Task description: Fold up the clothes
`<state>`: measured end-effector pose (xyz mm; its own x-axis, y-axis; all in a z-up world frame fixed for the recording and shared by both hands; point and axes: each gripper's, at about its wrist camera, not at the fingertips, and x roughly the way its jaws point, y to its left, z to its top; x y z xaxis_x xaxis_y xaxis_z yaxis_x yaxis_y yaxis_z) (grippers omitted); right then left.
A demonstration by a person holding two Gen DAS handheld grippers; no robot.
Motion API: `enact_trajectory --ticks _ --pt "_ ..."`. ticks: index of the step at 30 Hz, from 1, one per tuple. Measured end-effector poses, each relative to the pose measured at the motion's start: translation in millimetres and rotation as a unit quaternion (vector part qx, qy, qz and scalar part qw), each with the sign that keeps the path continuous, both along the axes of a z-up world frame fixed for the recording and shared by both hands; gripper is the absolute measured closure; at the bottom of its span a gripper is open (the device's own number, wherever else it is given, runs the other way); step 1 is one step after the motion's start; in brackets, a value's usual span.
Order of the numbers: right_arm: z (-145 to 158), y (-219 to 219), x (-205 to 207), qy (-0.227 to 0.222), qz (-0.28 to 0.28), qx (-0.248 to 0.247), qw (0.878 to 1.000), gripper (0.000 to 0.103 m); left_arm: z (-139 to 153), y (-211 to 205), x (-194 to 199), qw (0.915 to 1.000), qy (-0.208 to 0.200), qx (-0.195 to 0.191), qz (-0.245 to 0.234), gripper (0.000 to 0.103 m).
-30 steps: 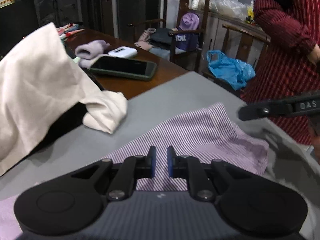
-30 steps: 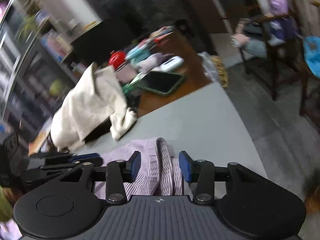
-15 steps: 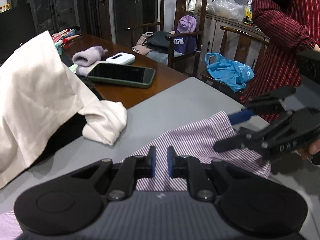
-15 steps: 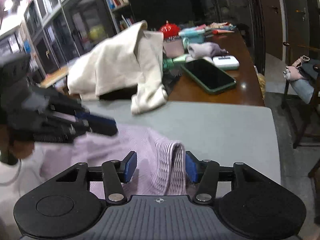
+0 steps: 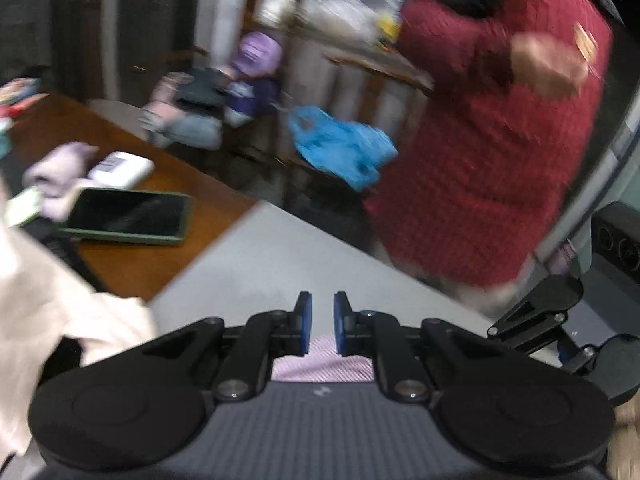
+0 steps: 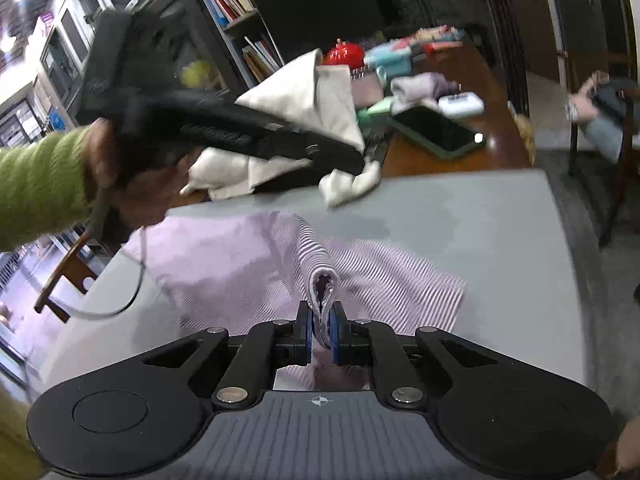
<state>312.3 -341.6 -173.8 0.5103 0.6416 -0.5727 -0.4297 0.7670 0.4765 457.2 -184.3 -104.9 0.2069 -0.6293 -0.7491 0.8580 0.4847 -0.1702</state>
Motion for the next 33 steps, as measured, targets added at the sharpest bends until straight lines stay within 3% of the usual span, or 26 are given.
enact_trajectory --ticks 3,8,13,16,22,27,33 --pt "-9.3 -3.1 -3.3 0.027 -0.029 0.025 0.999 0.095 -28.9 -33.3 2.4 0.9966 0.025 0.054 -0.056 0.092" --pt "-6.4 -10.8 4.4 0.046 -0.048 0.061 0.996 0.095 -65.3 -67.1 11.1 0.9911 0.036 0.110 -0.067 0.091" --pt "24.9 0.0 -1.3 0.039 -0.027 0.055 0.997 0.095 -72.1 -70.3 16.9 0.9918 0.038 0.105 -0.061 0.090" --pt "30.7 8.9 -3.6 0.057 -0.010 0.056 0.997 0.095 -79.1 -67.9 25.1 0.9924 0.055 0.096 -0.054 0.089" --pt "2.0 -26.6 36.5 0.084 -0.080 0.063 0.991 0.095 -62.9 -49.3 43.9 0.9972 0.050 0.055 -0.008 0.089" --pt "-16.7 -38.9 71.9 0.098 -0.100 0.042 0.989 0.095 -37.3 -17.3 63.4 0.9985 0.026 0.036 0.031 0.088" --pt "-44.2 -44.0 85.3 0.129 -0.112 0.025 0.985 0.095 -40.2 -18.6 43.3 0.9983 0.031 0.049 -0.011 0.088"
